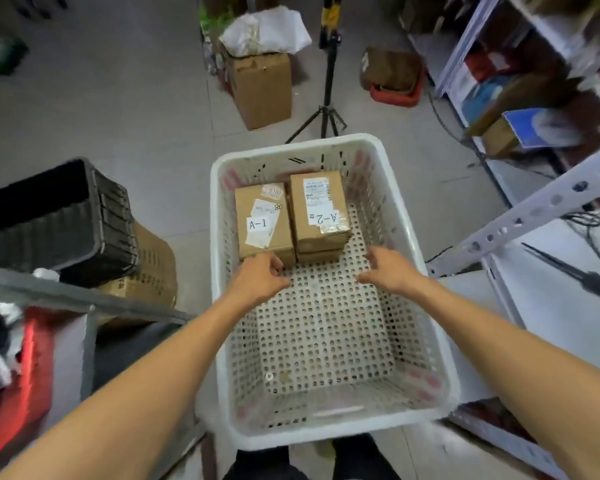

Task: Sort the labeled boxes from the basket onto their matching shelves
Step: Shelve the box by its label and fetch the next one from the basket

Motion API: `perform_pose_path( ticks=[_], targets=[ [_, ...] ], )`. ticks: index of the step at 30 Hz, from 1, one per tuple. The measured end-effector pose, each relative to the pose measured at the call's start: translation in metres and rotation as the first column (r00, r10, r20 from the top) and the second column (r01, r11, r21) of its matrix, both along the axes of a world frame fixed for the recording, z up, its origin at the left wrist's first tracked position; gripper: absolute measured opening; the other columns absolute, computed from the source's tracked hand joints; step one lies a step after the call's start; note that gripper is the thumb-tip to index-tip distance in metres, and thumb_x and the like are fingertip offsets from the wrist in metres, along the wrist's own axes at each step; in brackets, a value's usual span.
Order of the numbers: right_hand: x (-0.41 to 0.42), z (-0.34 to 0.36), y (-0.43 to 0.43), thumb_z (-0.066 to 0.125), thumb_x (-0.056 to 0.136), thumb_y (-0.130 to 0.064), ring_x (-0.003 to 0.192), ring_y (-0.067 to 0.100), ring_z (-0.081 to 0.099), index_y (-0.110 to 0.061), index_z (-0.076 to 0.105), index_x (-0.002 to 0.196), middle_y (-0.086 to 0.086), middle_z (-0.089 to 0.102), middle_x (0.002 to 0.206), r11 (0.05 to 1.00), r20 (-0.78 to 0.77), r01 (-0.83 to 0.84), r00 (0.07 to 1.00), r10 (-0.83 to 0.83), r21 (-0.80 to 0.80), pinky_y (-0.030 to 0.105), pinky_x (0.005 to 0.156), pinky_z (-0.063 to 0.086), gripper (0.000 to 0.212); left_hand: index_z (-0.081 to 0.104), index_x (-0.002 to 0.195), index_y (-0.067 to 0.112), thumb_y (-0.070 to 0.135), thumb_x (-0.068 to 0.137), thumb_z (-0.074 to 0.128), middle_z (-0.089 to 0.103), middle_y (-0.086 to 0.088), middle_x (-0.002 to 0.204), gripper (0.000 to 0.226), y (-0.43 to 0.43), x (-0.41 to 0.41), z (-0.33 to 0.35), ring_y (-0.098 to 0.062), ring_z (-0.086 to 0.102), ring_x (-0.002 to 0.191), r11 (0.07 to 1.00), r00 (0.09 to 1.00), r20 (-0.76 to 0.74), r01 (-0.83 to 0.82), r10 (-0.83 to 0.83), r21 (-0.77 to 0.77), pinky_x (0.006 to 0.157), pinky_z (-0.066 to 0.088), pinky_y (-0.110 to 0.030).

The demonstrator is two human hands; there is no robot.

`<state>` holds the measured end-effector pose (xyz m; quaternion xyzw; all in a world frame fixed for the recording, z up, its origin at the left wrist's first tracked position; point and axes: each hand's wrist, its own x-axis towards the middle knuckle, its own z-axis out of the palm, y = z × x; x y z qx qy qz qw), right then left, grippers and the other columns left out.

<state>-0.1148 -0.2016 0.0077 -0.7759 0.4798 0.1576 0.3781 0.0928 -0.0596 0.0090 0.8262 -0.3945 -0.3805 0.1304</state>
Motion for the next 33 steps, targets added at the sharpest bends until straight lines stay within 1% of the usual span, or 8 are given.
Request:
perform_pose_path(
  ticks=[6, 12, 17, 20, 22, 24, 30, 33],
  targets=[
    [0.027, -0.049, -0.036, 0.07, 0.085, -0.031, 0.102, 0.02, 0.06, -0.006, 0.043, 0.135, 0.012, 0.051, 0.136, 0.984, 0.028, 0.179, 0.983, -0.179, 0.01, 0.025, 0.085, 0.048, 0.063, 0.047, 0.129, 0.014, 0.027, 0.078, 0.073, 0.057, -0.004, 0.119, 0.059, -0.081, 0.03, -0.063, -0.013, 0.053, 0.096, 0.998, 0.992, -0.118, 0.032, -0.038, -0.049, 0.078, 0.041, -0.025],
    [0.074, -0.112, -0.088, 0.076, 0.08, -0.031, 0.134, 0.028, 0.039, -0.006, 0.029, 0.144, 0.012, 0.039, 0.148, 0.941, 0.159, 0.339, 0.929, -0.335, 0.006, 0.037, 0.109, 0.034, 0.083, 0.041, 0.134, 0.011, 0.015, 0.073, 0.078, 0.052, -0.006, 0.131, 0.072, -0.144, 0.034, -0.119, -0.014, 0.049, 0.114, 0.98, 0.964, -0.264, -0.051, -0.001, -0.192, 0.092, 0.039, -0.026],
    [0.088, -0.154, -0.107, 0.079, 0.074, -0.019, 0.106, 0.011, 0.058, -0.011, 0.035, 0.136, -0.012, 0.058, 0.108, 0.897, 0.28, 0.433, 0.854, -0.439, 0.088, 0.011, 0.077, 0.04, 0.077, 0.027, 0.141, 0.011, 0.002, 0.067, 0.079, 0.049, -0.004, 0.136, 0.091, -0.162, 0.03, -0.153, -0.018, 0.047, 0.126, 0.97, 0.934, -0.336, -0.185, 0.123, -0.158, 0.104, 0.039, -0.029],
    [0.078, -0.168, -0.099, 0.081, 0.072, -0.023, 0.08, -0.011, 0.059, -0.014, 0.039, 0.138, -0.018, 0.057, 0.092, 0.779, 0.349, 0.594, 0.699, -0.624, 0.202, 0.005, 0.062, 0.044, 0.079, 0.019, 0.146, 0.013, 0.009, 0.063, 0.082, 0.044, -0.007, 0.141, 0.105, -0.153, 0.02, -0.163, -0.024, 0.047, 0.127, 0.957, 0.908, -0.325, -0.289, 0.266, -0.024, 0.107, 0.041, -0.043],
    [0.063, -0.174, -0.083, 0.082, 0.069, -0.034, 0.102, 0.004, 0.062, -0.017, 0.047, 0.135, -0.004, 0.061, 0.113, 0.75, 0.305, 0.62, 0.686, -0.661, 0.23, 0.021, 0.087, 0.051, 0.077, 0.03, 0.139, 0.017, 0.008, 0.061, 0.083, 0.044, -0.007, 0.134, 0.095, -0.131, -0.001, -0.166, -0.026, 0.052, 0.12, 0.95, 0.892, -0.341, -0.312, 0.296, 0.008, 0.104, 0.044, -0.045],
    [0.048, -0.179, -0.065, 0.083, 0.067, -0.041, 0.126, 0.023, 0.046, -0.022, 0.048, 0.135, 0.005, 0.046, 0.132, 0.797, 0.192, 0.578, 0.774, -0.603, 0.174, 0.04, 0.108, 0.039, 0.079, 0.031, 0.14, 0.022, 0.007, 0.063, 0.083, 0.036, -0.006, 0.132, 0.094, -0.108, -0.023, -0.168, -0.026, 0.048, 0.121, 0.941, 0.878, -0.355, -0.339, 0.322, 0.015, 0.107, 0.041, -0.044],
    [0.036, -0.192, -0.05, 0.087, 0.065, -0.015, 0.1, 0.007, 0.06, -0.021, 0.029, 0.123, -0.008, 0.061, 0.109, 0.764, 0.277, 0.528, 0.723, -0.633, 0.37, 0.043, 0.102, 0.046, 0.082, 0.007, 0.146, 0.022, 0.007, 0.067, 0.083, 0.039, -0.007, 0.145, 0.111, -0.092, -0.038, -0.179, -0.024, 0.044, 0.13, 0.902, 0.796, -0.463, -0.432, 0.39, 0.018, 0.11, 0.037, -0.047],
    [0.026, -0.182, -0.035, 0.088, 0.061, -0.01, 0.115, 0.016, 0.057, -0.021, 0.017, 0.142, 0.0, 0.059, 0.125, 0.805, 0.304, 0.468, 0.757, -0.578, 0.365, 0.041, 0.106, 0.042, 0.109, -0.003, 0.152, 0.033, 0.009, 0.063, 0.086, 0.032, -0.006, 0.147, 0.128, -0.07, -0.042, -0.167, -0.025, 0.039, 0.133, 0.921, 0.822, -0.433, -0.386, 0.37, 0.054, 0.111, 0.034, -0.048]
  ],
)
